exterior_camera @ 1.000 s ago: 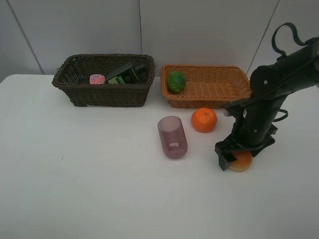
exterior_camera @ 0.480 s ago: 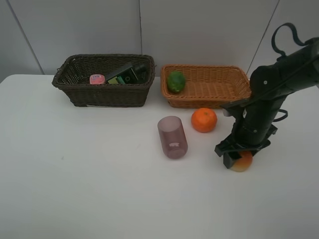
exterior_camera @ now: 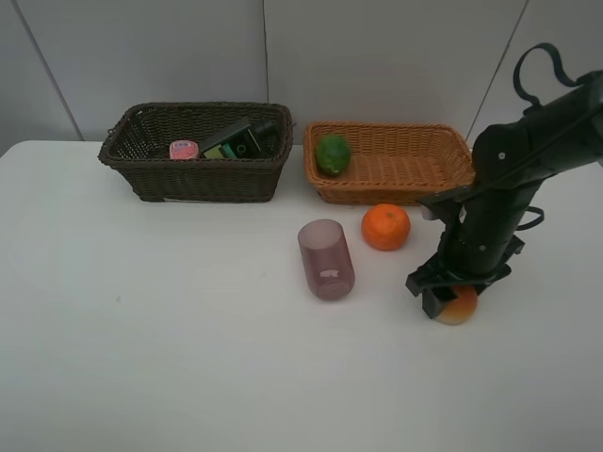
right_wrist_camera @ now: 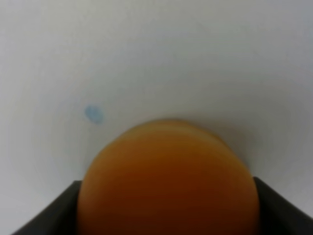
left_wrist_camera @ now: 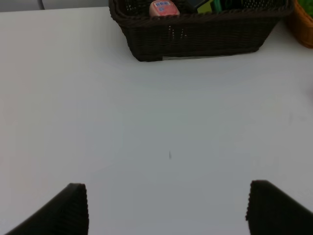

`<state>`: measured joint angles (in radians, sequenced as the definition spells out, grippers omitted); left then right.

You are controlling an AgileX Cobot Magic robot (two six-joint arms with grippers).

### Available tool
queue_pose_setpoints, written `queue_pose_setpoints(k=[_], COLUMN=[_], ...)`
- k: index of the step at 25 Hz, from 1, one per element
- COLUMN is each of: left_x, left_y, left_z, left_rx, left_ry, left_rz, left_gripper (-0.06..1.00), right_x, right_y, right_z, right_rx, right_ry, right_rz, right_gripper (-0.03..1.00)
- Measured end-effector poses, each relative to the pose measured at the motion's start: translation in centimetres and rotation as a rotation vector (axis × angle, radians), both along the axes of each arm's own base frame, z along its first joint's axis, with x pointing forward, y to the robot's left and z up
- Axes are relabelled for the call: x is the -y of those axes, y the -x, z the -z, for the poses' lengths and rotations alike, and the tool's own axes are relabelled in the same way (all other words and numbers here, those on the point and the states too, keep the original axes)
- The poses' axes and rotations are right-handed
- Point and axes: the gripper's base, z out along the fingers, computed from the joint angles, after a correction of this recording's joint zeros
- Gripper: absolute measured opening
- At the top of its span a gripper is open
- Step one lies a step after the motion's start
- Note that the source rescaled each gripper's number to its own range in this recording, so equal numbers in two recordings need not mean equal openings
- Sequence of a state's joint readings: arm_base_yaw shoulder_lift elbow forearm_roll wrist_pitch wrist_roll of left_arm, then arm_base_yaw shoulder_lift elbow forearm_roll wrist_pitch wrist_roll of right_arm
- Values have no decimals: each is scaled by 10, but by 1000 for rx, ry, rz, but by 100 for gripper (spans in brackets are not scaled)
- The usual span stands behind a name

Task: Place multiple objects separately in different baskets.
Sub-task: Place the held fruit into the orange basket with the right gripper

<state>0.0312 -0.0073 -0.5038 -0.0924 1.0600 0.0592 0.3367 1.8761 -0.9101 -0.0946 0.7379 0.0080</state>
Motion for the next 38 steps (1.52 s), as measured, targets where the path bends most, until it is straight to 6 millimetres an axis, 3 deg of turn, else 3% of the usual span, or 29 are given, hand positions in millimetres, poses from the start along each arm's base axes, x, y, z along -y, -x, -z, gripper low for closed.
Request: queue_pose_setpoints(k=[19,38], left_x=[0,0], left_y=[0,0], left_z=[0,0], left_rx=[0,0], left_ry=[0,0], left_rz=[0,0], left_gripper=[75,75], right_x=[1,-6], right_y=[3,-32], right_z=[-3,-107], right_rx=[-27,124], right_ry=[8,15], right_rz=[7,6], right_gripper=[0,0])
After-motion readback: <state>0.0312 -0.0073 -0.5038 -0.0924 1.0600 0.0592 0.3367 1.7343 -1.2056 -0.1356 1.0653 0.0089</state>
